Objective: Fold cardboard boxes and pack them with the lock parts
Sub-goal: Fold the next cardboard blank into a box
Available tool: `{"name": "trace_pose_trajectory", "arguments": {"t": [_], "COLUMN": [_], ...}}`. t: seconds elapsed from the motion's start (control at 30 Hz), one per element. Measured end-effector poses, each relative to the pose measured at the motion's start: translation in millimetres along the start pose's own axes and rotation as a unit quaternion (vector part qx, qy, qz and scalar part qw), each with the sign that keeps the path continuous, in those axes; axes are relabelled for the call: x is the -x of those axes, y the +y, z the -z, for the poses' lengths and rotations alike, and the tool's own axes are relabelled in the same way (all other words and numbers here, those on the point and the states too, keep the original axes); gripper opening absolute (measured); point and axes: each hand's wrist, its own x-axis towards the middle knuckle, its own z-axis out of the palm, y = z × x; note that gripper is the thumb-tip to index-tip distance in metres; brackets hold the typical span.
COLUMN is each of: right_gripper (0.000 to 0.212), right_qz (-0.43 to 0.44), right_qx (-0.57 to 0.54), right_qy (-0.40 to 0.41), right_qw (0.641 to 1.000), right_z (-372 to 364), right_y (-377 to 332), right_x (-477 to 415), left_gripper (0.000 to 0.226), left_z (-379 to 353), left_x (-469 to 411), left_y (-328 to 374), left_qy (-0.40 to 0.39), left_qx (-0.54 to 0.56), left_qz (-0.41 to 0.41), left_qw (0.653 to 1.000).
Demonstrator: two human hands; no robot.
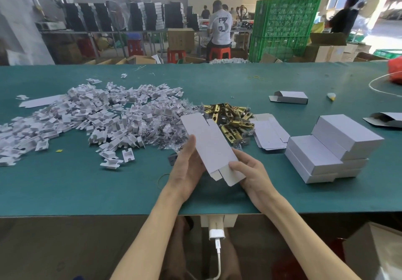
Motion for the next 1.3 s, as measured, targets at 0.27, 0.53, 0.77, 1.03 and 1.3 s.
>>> {"name": "trace_pose_trajectory", "arguments": {"t": [0.27, 0.53, 0.77, 1.03, 1.3], "right_gripper": [0.049, 0.061, 0.059, 0.06, 0.055], "right_qz": [-0.027, -0.025, -0.027, -0.035, -0.024], "right_qx": [-0.021, -0.055, -0.07, -0.081, -0.059], "right_qy": [-0.043, -0.055, -0.066, -0.061, -0.048], "right_qw": [0.998, 0.997, 0.995, 0.994, 0.997], "right_z": [-1.2, 2.7, 4.1, 3.7, -0.5], "right_y": [-9.2, -6.9, -4.9, -5.6, -7.4], "right_x": [4.5, 1.4, 0.2, -0.1, 2.6], "left_gripper": [0.093, 0.103, 0.096, 0.086, 0.107], "left_z": [-3.9, -10.4, -5.9, -3.7, -4.7], "left_x": [8.4, 15.5, 13.3, 13.7, 13.2], "left_y": [4.1, 9.2, 6.7, 7.6, 6.7], "left_qy": [-0.127, -0.121, -0.197, -0.192, -0.162], "left_qx": [-0.064, -0.041, -0.061, -0.068, -0.104], "left_qz": [0.019, 0.002, -0.005, -0.031, -0.025], "left_qw": [0.99, 0.992, 0.979, 0.979, 0.981]}}
